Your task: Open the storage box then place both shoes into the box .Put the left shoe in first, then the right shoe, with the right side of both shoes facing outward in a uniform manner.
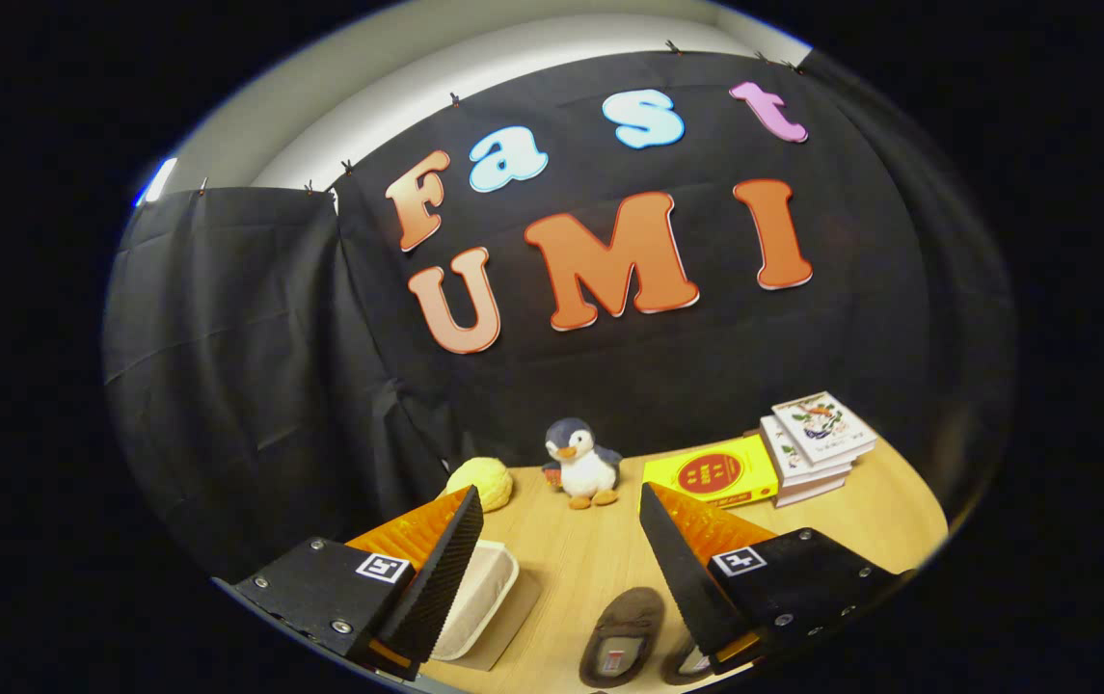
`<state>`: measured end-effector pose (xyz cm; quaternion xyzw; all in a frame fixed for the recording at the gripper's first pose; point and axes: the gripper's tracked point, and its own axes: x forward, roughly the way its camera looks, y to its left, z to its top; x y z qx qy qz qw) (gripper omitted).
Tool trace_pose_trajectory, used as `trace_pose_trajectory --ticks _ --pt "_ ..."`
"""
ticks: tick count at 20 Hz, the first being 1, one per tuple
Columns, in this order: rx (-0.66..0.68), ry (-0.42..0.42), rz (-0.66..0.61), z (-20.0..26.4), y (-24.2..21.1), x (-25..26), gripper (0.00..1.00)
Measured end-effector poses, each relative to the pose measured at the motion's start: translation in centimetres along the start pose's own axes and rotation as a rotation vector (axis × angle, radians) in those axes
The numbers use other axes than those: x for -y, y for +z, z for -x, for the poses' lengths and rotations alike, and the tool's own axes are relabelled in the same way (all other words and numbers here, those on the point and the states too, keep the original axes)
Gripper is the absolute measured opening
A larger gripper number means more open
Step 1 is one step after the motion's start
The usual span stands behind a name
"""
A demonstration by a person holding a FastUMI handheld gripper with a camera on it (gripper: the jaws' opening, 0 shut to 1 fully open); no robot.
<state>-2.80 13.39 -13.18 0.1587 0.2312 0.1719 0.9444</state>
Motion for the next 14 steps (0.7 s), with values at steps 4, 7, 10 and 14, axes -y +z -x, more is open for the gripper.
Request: trace_pose_trajectory --ticks 4,7,10,14 --pt "-0.174 0.106 -0.117 -2.0 -5.6 -2.5 0.97" --pt "-0.284 0.166 -0.187 -3.2 -9.3 -4.3 0.95" --pt "-0.407 0.204 -0.232 -3.7 -13.5 -5.2 0.95" --pt "-0.540 0.263 -0.329 -4.3 -17.8 -6.7 0.95"
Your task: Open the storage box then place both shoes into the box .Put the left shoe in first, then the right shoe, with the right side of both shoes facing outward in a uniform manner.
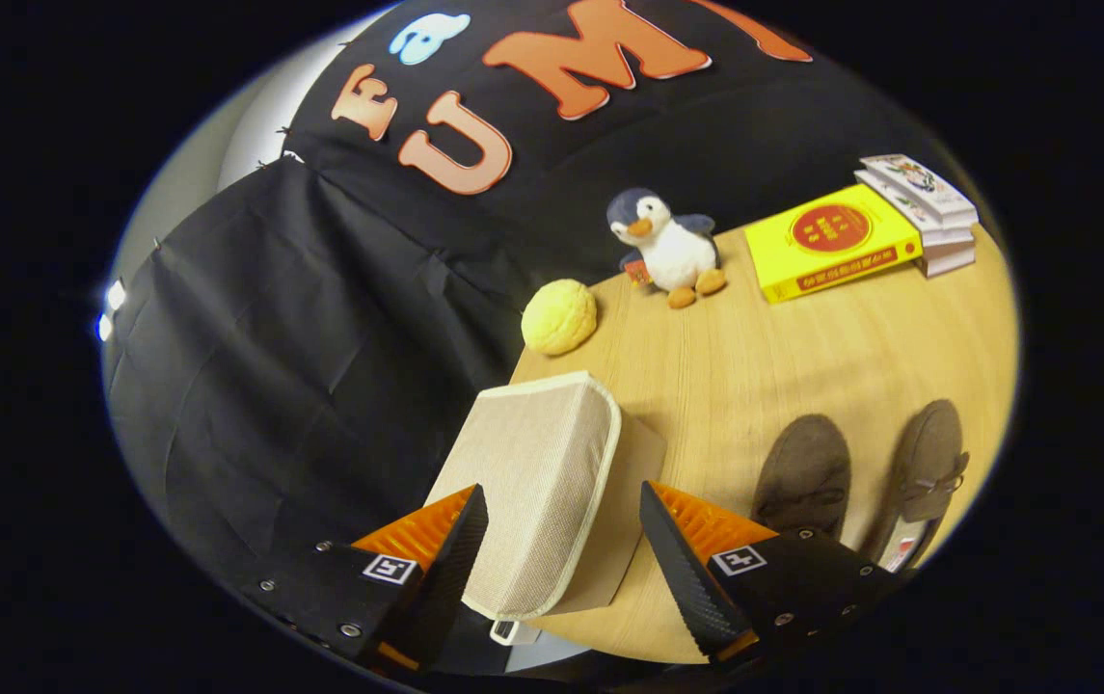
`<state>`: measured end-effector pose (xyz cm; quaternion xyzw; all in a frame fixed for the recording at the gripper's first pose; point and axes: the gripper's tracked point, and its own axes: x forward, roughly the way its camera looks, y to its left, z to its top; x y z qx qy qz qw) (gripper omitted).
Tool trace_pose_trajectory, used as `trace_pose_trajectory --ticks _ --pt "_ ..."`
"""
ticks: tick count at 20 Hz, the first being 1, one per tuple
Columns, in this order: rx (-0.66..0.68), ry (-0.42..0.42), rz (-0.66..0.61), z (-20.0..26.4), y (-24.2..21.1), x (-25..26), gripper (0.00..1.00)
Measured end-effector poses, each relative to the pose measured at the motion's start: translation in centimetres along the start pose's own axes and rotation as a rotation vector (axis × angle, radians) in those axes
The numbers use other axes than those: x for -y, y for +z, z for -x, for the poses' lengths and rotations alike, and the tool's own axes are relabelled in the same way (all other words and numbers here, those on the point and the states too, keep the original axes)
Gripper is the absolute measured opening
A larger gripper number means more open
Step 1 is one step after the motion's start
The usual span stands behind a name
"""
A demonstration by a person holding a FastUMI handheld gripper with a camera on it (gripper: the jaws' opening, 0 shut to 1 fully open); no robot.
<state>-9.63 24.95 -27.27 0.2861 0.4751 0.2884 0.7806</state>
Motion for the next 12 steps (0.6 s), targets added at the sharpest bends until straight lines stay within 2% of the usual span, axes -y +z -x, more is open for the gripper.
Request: trace_pose_trajectory --ticks 7,12 --pt "-0.142 0.085 -0.040 -4.8 -3.7 -0.2 0.95" --pt "-0.155 0.171 -0.110 -5.7 -5.0 -1.0 0.95"
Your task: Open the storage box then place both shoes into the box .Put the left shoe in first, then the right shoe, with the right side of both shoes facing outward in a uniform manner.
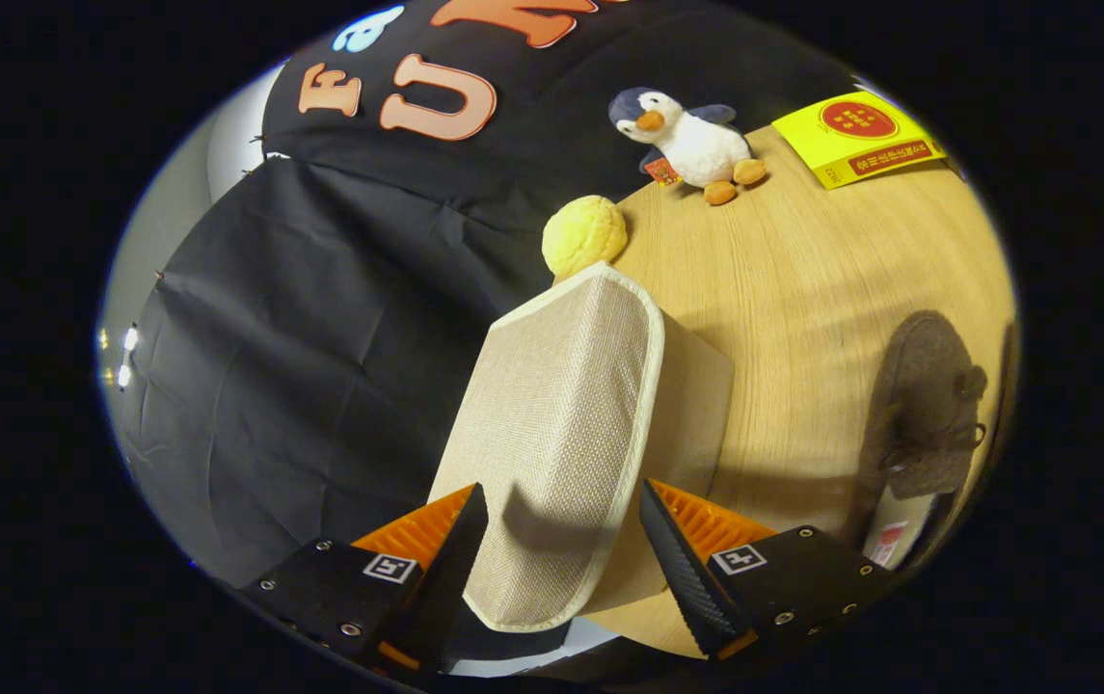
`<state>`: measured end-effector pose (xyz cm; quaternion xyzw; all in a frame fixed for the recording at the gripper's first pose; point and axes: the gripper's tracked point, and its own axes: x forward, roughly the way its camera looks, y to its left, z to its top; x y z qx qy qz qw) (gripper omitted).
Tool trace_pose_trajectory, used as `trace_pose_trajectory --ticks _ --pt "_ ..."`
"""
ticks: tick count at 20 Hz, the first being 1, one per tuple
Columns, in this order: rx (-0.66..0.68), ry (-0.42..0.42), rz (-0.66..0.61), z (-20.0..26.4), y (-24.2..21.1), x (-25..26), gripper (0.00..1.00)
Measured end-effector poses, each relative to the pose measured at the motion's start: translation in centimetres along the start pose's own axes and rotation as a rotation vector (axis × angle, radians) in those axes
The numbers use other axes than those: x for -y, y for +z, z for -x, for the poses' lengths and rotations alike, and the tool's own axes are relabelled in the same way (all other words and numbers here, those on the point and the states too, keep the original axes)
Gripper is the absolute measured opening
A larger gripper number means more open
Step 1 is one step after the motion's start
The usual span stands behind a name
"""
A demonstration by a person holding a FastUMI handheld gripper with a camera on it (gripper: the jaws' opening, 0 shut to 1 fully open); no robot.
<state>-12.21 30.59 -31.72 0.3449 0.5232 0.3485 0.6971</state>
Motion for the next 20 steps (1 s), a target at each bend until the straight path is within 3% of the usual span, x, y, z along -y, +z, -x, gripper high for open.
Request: trace_pose_trajectory --ticks 5,8,11,14,18,20 --pt "-0.009 0.056 -0.078 -0.6 -0.2 -0.6 0.94" --pt "0.011 0.092 -0.099 0.9 0.3 -1.8 0.75" --pt "0.051 0.126 -0.105 2.7 1.8 -3.2 0.65" --pt "0.112 0.170 -0.097 4.1 3.7 -5.9 0.45" --pt "0.165 0.222 -0.021 4.6 5.6 -10.8 0.24" --pt "0.166 0.227 0.029 4.0 6.1 -13.1 0.18"
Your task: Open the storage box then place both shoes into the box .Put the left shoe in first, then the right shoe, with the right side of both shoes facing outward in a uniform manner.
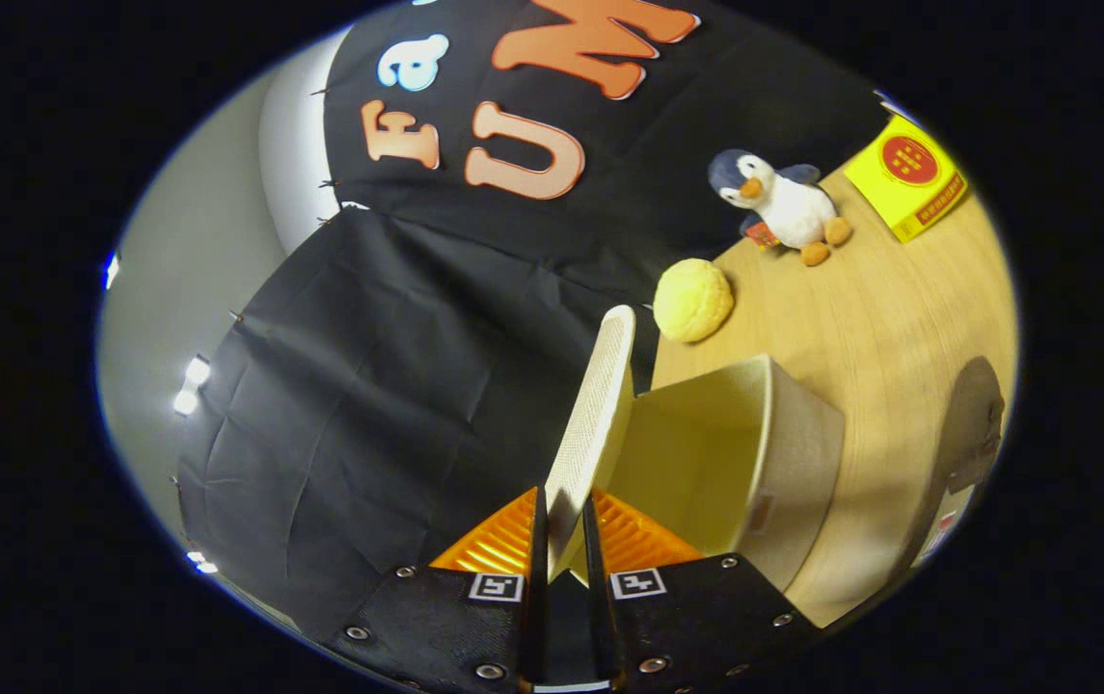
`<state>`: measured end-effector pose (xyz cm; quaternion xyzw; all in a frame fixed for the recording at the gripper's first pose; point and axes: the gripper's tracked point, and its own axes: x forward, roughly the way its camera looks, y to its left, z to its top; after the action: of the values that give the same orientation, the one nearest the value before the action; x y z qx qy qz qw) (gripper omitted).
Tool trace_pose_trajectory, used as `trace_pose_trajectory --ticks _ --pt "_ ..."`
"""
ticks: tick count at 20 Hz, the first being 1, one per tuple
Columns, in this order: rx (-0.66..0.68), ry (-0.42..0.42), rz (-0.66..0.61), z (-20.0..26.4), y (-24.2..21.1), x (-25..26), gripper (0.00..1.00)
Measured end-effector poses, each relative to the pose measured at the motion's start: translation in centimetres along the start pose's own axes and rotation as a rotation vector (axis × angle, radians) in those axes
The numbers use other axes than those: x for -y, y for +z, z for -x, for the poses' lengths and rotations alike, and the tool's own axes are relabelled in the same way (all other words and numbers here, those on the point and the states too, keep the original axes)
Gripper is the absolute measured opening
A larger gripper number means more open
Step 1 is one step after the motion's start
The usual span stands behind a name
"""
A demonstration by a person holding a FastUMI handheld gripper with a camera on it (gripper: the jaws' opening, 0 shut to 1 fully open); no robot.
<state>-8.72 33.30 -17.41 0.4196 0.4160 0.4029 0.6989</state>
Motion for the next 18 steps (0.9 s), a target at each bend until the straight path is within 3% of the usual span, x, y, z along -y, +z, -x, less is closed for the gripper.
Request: trace_pose_trajectory --ticks 7,15,17,18 --pt "-0.034 0.042 0.168 -5.6 0.1 -7.2 0.18" --pt "-0.076 -0.017 0.274 -13.2 -1.7 -10.8 0.23" --pt "-0.097 -0.025 0.307 -14.9 -2.6 -11.6 0.42" --pt "-0.113 -0.020 0.318 -15.2 -3.2 -11.9 0.60"
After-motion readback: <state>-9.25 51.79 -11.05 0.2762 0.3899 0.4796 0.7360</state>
